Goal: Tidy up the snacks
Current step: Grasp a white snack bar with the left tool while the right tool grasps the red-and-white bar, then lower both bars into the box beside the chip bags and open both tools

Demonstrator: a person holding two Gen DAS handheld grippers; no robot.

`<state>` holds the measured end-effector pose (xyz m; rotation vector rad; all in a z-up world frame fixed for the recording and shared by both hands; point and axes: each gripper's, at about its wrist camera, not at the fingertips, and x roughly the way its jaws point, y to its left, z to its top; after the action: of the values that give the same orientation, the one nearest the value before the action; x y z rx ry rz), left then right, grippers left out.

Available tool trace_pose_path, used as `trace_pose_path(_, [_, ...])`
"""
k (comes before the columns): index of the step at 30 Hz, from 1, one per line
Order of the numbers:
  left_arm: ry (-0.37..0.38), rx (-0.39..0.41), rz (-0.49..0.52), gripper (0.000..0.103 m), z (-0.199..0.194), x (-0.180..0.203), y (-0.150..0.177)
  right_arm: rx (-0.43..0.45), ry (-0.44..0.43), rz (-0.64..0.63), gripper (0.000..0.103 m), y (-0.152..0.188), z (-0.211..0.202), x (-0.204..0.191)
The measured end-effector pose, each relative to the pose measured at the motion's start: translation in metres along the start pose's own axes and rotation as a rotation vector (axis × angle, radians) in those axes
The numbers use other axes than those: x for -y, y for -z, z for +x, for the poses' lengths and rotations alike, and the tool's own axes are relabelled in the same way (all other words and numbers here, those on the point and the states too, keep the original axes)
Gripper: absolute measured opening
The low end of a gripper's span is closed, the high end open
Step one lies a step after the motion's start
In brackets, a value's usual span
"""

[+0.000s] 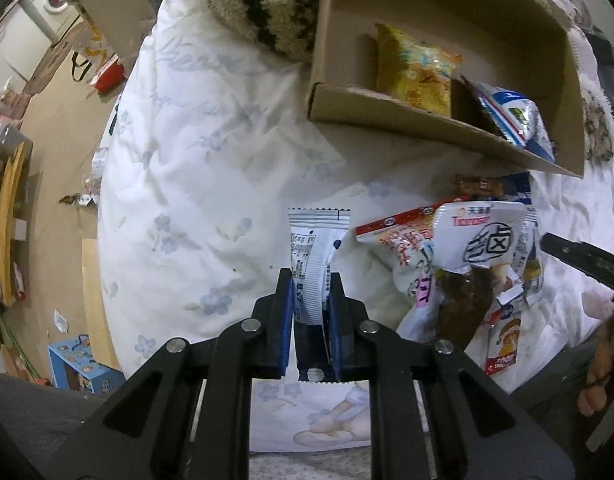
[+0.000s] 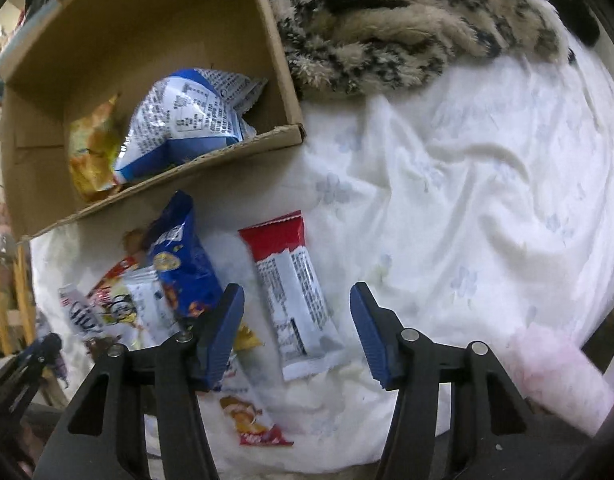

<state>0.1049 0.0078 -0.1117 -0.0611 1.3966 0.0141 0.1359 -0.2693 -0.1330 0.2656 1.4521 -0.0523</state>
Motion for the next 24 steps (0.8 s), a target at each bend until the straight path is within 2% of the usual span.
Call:
trace_pose_path(5, [-0.01, 0.02, 0.027, 0.013, -0.005, 0.007, -0.001, -0.07, 0.009, -0.009, 0.058, 0.0, 0.02, -0.003])
trace_pose_path(11, [-0.007, 0.029, 0.02, 0.013, -0.003, 0.001, -0.006, -0.13, 0.106, -0.059, 0.056, 0.004, 0.039, -0.01])
trace_pose_path(13, [-0.008, 0.038, 0.018, 0.013, -0.003, -0.002, -0.007, -0.118, 0.113, -0.069, 0.036, 0.004, 0.037, -0.012])
trace_pose_path(14, [-0.011, 0.043, 0.022, 0.013, -0.004, -0.001, -0.006, -0.113, 0.118, -0.072, 0.035, 0.005, 0.035, -0.014])
trace_pose_path(16, [-0.027, 0.049, 0.023, 0.013, -0.003, -0.003, -0.007, -0.093, 0.1, -0.057, 0.033, 0.005, 0.03, -0.012])
trace_pose_path(20, [-0.022, 0.039, -0.004, 0.013, -0.001, -0.007, -0.009, -0.041, 0.003, 0.015, 0.033, 0.007, 0.008, 0.002])
trace_pose_path(24, [-0.043, 0.065, 0.015, 0.013, -0.004, -0.004, -0.007, 0.021, -0.051, 0.031, 0.033, 0.018, -0.015, 0.007])
